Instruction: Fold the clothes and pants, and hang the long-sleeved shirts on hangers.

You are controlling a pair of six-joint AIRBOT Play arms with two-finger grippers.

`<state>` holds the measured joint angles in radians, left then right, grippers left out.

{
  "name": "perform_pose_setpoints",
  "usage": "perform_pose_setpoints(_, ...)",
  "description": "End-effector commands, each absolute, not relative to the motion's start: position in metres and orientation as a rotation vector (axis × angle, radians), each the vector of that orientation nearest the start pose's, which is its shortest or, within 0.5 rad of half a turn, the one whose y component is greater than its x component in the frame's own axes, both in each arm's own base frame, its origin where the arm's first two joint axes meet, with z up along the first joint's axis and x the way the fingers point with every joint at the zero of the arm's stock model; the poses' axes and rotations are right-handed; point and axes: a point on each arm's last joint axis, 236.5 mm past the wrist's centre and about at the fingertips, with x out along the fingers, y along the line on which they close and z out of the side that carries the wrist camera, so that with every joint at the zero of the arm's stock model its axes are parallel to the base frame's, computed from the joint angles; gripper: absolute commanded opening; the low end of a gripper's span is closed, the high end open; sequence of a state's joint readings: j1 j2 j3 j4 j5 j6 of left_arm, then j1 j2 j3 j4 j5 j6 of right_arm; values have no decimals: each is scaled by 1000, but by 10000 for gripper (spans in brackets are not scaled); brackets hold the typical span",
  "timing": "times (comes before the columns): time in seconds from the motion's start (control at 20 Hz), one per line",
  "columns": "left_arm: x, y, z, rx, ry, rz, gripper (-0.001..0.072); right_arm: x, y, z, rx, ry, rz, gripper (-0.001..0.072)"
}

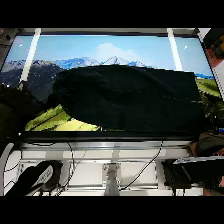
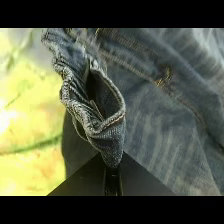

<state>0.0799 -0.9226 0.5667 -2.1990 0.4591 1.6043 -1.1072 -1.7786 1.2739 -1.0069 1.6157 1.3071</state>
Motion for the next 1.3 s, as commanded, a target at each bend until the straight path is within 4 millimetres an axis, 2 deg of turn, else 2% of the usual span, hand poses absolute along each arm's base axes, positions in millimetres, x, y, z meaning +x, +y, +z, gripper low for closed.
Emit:
perform_pose_setpoints(0.0,384,-22,37,-568,709,11,26,263,-221,-41,1369,1227,-48,17)
perform_pose_setpoints(0.15,386,-13,74,-506,730,-14,26,259,-242,-6,1416,1089,-121,16)
perform_pose_setpoints(0.25,390,0,95,-445,709,9,26,263,-244,8,1403,1065,-134,17)
perform_pose_setpoints(0.3,394,2,104,-445,688,13,26,272,-242,16,1403,1044,-111,17)
perform_pose_setpoints(0.4,399,3,104,-446,689,14,26,304,-228,36,1411,978,-29,17)
perform_pose_setpoints(0.5,403,4,93,-470,712,27,26,346,-216,58,1435,873,46,17)
perform_pose_setpoints(0.6,415,9,90,-514,694,58,26,387,-211,75,1502,762,54,17)
perform_pose_setpoints(0.7,431,14,94,-514,668,66,26,416,-207,80,1546,721,6,17)
perform_pose_setpoints(0.75,438,15,94,-515,671,66,26,427,-202,82,1516,718,1,17)
perform_pose_setpoints(0.85,449,17,87,-518,689,70,26,438,-202,71,1465,751,-94,16)
perform_pose_setpoints(0.9,452,17,81,-526,701,74,26,441,-211,64,1475,753,-177,17)
perform_pose_setpoints(1.0,465,15,75,-619,686,83,26,450,-227,62,1538,685,-278,17)
perform_pose_setpoints(1.15,503,20,86,-744,586,96,26,465,-253,62,1611,554,-415,16)
perform_pose_setpoints(1.25,528,23,86,-822,575,116,26,473,-269,58,1656,462,-528,15)
